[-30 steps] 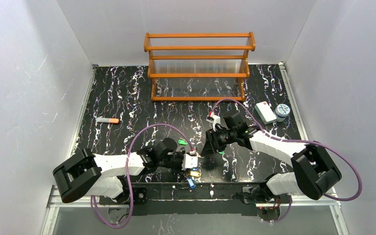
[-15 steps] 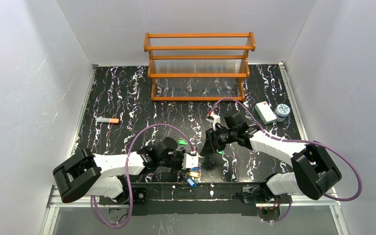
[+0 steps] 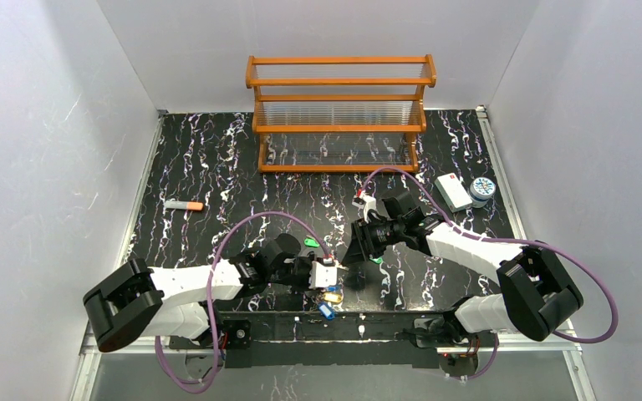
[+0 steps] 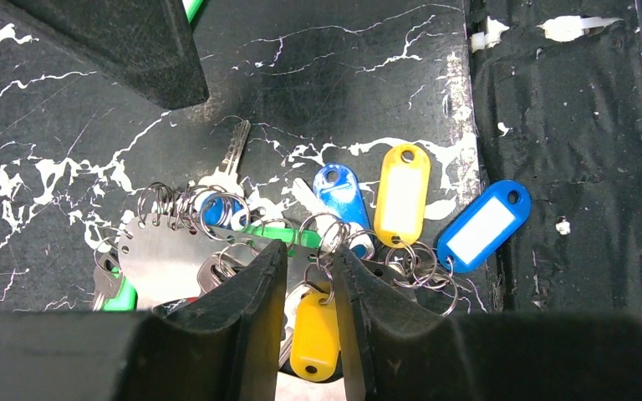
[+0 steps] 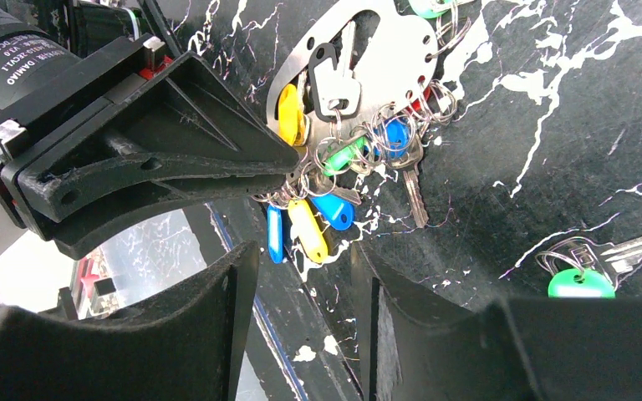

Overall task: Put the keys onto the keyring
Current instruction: Pick up the keyring from the center of the board.

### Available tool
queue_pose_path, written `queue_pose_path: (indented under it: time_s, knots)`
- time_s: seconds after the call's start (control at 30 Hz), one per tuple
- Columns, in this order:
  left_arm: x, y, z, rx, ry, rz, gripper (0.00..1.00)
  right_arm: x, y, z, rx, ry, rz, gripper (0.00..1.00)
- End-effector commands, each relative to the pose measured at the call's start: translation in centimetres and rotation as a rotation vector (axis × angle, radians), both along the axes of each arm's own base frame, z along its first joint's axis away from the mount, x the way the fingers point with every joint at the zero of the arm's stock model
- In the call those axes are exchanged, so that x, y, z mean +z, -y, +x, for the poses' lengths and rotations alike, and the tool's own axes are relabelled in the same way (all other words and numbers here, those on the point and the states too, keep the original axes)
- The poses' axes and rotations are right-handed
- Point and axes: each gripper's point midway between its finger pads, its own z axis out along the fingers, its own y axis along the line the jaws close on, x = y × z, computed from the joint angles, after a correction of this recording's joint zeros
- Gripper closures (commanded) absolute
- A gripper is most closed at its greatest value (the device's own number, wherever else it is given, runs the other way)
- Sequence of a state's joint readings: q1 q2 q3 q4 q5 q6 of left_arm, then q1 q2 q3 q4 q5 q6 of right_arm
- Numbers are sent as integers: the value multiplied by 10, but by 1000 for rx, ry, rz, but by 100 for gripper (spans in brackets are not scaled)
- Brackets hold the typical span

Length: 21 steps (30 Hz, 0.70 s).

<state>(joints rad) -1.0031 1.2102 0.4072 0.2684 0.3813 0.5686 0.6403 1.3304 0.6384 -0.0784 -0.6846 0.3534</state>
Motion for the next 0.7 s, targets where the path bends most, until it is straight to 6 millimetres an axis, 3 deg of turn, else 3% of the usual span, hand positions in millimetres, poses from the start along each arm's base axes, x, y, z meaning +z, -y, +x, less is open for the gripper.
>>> queue_pose_path:
  time_s: [0.0, 0.47, 0.67]
  knots:
    - [3, 1, 1, -6, 0, -5, 74, 2, -2, 1, 7, 2, 24, 47]
    - [-10, -2, 4, 15, -15, 39, 75, 3, -2, 2, 9, 2, 24, 47]
    - [-5, -3, 6, 30, -1, 33, 73, 3, -2, 2, 11, 1, 23, 47]
